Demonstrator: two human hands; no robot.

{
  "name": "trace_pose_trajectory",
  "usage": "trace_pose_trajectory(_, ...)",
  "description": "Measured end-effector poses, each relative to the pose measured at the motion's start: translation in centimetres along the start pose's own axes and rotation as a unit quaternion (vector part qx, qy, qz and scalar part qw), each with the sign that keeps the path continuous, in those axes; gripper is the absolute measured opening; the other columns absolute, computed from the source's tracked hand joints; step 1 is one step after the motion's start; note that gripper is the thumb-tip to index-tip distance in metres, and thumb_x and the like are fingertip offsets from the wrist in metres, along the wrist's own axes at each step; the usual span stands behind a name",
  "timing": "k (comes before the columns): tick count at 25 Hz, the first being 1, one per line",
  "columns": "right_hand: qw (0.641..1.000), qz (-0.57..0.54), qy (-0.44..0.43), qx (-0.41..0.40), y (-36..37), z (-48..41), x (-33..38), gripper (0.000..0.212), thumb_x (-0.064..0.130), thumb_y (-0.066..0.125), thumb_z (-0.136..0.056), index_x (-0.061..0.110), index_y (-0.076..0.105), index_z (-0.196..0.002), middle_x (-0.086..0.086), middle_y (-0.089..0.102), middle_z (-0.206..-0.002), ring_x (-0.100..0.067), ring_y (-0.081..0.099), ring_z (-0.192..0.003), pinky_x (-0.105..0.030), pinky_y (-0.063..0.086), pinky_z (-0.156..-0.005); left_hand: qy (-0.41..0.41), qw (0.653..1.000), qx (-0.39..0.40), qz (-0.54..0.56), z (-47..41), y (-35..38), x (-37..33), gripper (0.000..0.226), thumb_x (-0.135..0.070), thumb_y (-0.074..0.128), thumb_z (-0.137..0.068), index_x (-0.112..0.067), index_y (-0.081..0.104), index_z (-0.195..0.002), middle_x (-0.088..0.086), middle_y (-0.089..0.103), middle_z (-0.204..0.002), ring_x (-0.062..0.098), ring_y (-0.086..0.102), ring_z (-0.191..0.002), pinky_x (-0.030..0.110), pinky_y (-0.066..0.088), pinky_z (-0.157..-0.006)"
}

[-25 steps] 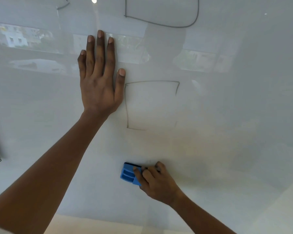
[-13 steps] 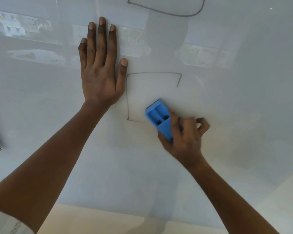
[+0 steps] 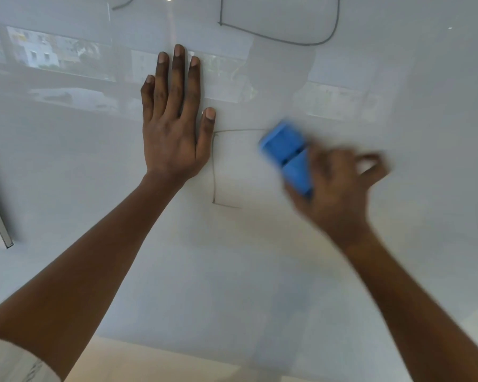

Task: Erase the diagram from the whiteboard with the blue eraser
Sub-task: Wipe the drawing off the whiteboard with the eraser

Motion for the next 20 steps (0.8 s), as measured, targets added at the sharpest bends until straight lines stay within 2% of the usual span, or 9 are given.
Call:
trace_pose_trajectory(2, 0.983, 0.062, 0.162, -0.053, -0.4, -4.7, -7.7, 0.057, 0.053, 0.06, -0.095, 0.006, 0.061, -0.127, -0.017, 0.056, -0.095, -0.027, 0.046, -0.088, -0.042, 0.03, -0.09, 0.001, 1.0, -0.001, 0.001, 0.0, 0.0, 0.0, 0.065, -0.039, 0.03, -0.117, -0.002, 0.029, -0.171, 0.025, 0.029, -0.176, 0.045, 0.024, -0.164, 0.053, 0.015, -0.136)
trace_pose_trajectory(3, 0.97, 0.07, 0.226, -0.053, -0.4, -5.5, -9.6, 0.061, 0.056, 0.061, -0.093, 0.006, 0.063, -0.128, -0.018, 0.058, -0.095, -0.026, 0.048, -0.089, -0.042, 0.032, -0.09, -0.001, 1.0, 0.0, 0.0, 0.0, 0.1, 0.0, 0.065, -0.039, 0.029, -0.117, -0.003, 0.029, -0.171, 0.024, 0.029, -0.177, 0.044, 0.024, -0.165, 0.052, 0.014, -0.137)
trace_pose_trajectory(5, 0.964, 0.048, 0.259, -0.031, 0.4, -4.9, -8.5, 0.063, 0.053, 0.065, -0.092, 0.004, 0.062, -0.13, -0.021, 0.058, -0.096, -0.027, 0.051, -0.09, -0.042, 0.032, -0.09, -0.004, 1.0, 0.005, 0.001, 0.1, 0.2, 0.1, 0.065, -0.04, 0.027, -0.118, -0.004, 0.027, -0.172, 0.023, 0.028, -0.177, 0.043, 0.023, -0.165, 0.05, 0.012, -0.137)
trace_pose_trajectory(7, 0.985, -0.028, 0.172, 0.019, 1.3, -2.6, -2.1, 0.059, 0.045, 0.066, -0.091, 0.001, 0.059, -0.13, -0.022, 0.054, -0.096, -0.032, 0.053, -0.089, -0.045, 0.032, -0.09, 0.0, 1.0, 0.003, 0.003, 0.1, 0.2, 0.1, 0.065, -0.04, 0.023, -0.118, -0.005, 0.025, -0.172, 0.022, 0.027, -0.178, 0.042, 0.022, -0.166, 0.049, 0.011, -0.137)
trace_pose_trajectory(9, 0.991, -0.092, 0.024, 0.095, 1.8, 1.9, 6.7, 0.056, 0.042, 0.065, -0.089, 0.003, 0.058, -0.128, -0.016, 0.048, -0.097, -0.031, 0.053, -0.083, -0.047, 0.034, -0.087, 0.004, 1.0, 0.0, 0.009, 0.0, 0.1, 0.0, 0.064, -0.04, 0.018, -0.118, -0.006, 0.025, -0.173, 0.021, 0.027, -0.178, 0.04, 0.022, -0.166, 0.05, 0.012, -0.137)
trace_pose_trajectory(12, 0.961, -0.132, -0.182, 0.162, 1.4, 8.8, 15.9, 0.049, 0.037, 0.07, -0.084, 0.011, 0.069, -0.125, -0.003, 0.062, -0.09, -0.023, 0.06, -0.075, -0.045, 0.038, -0.084, 0.003, 1.0, 0.003, 0.014, 0.0, 0.1, 0.1, 0.065, -0.041, 0.014, -0.118, -0.006, 0.026, -0.173, 0.021, 0.027, -0.178, 0.04, 0.022, -0.166, 0.05, 0.013, -0.137)
trace_pose_trajectory(14, 0.949, -0.141, -0.231, 0.16, 1.3, 9.1, 16.8, 0.044, 0.035, 0.066, -0.087, 0.013, 0.07, -0.125, 0.001, 0.064, -0.089, -0.021, 0.061, -0.076, -0.044, 0.038, -0.083, 0.002, 1.0, 0.005, 0.015, 0.1, 0.0, 0.0, 0.066, -0.041, 0.014, -0.118, -0.005, 0.026, -0.172, 0.021, 0.027, -0.178, 0.041, 0.022, -0.166, 0.051, 0.013, -0.137)
trace_pose_trajectory(17, 0.977, -0.117, -0.148, 0.095, 1.2, 3.0, 11.0, 0.049, 0.041, 0.07, -0.086, 0.008, 0.068, -0.123, -0.006, 0.061, -0.093, -0.027, 0.057, -0.079, -0.041, 0.033, -0.082, 0.001, 1.0, 0.009, 0.019, 0.0, -0.1, 0.0, 0.066, -0.04, 0.014, -0.118, -0.005, 0.027, -0.172, 0.021, 0.028, -0.178, 0.041, 0.023, -0.166, 0.05, 0.012, -0.137)
trace_pose_trajectory(20, 0.998, 0.016, 0.062, 0.0, 1.3, -5.0, -1.8, 0.053, 0.049, 0.061, -0.093, 0.008, 0.061, -0.125, -0.016, 0.059, -0.094, -0.03, 0.051, -0.088, -0.043, 0.03, -0.09, -0.001, 1.0, 0.01, 0.016, 0.0, -0.2, -0.1, 0.065, -0.039, 0.014, -0.118, -0.004, 0.028, -0.172, 0.021, 0.028, -0.178, 0.041, 0.023, -0.166, 0.047, 0.01, -0.137)
Point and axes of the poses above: each hand's wrist, its own z-axis away from the middle knuckle, its own y-axis out of the palm, x = y × z, the point moved 10 cm from there along -z, towards the middle knuckle
